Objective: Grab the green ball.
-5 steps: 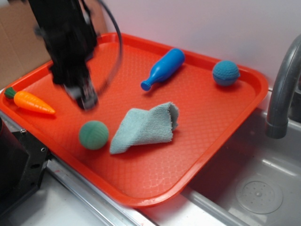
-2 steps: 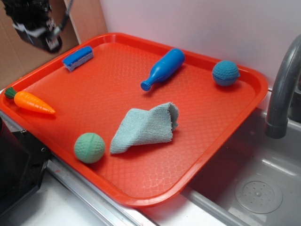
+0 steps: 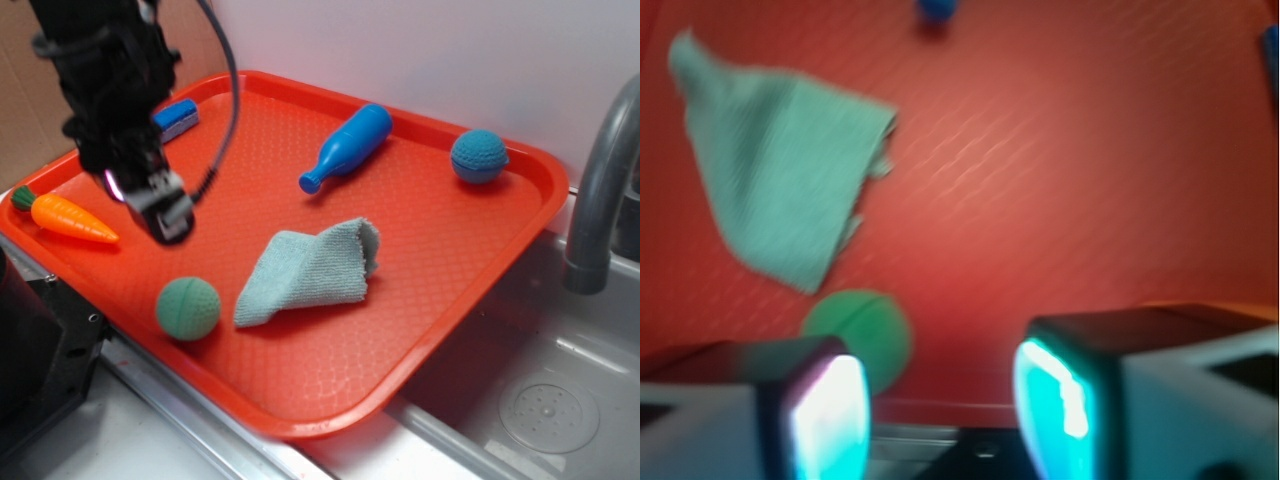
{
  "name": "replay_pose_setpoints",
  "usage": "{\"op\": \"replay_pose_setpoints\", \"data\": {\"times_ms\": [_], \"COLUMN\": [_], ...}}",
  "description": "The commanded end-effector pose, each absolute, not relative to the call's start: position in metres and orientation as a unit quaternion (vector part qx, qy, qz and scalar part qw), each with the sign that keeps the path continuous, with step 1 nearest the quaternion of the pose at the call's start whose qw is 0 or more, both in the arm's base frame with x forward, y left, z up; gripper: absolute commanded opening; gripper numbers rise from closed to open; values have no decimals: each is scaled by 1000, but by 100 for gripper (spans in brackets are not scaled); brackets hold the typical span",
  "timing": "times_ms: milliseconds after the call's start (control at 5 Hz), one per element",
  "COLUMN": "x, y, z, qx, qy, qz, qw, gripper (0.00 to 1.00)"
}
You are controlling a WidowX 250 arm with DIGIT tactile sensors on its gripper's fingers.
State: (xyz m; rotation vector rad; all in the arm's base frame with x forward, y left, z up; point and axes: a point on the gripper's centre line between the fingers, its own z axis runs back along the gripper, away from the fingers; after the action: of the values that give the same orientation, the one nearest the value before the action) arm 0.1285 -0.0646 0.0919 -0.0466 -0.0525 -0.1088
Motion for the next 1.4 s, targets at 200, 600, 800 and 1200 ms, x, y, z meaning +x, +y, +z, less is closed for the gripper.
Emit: {"op": "replay_pose_setpoints", "data": {"times_ms": [200, 600, 800, 1200], "x": [122, 120, 121, 135], "y": [-84, -110, -108, -56], "z": [48, 16, 25, 95], "qx": [-63, -40, -27, 17], "qy": [-21, -14, -15, -47], "qz": [-97, -120, -112, -47], "qw": [993, 992, 993, 998], "gripper": [100, 0, 0, 0]}}
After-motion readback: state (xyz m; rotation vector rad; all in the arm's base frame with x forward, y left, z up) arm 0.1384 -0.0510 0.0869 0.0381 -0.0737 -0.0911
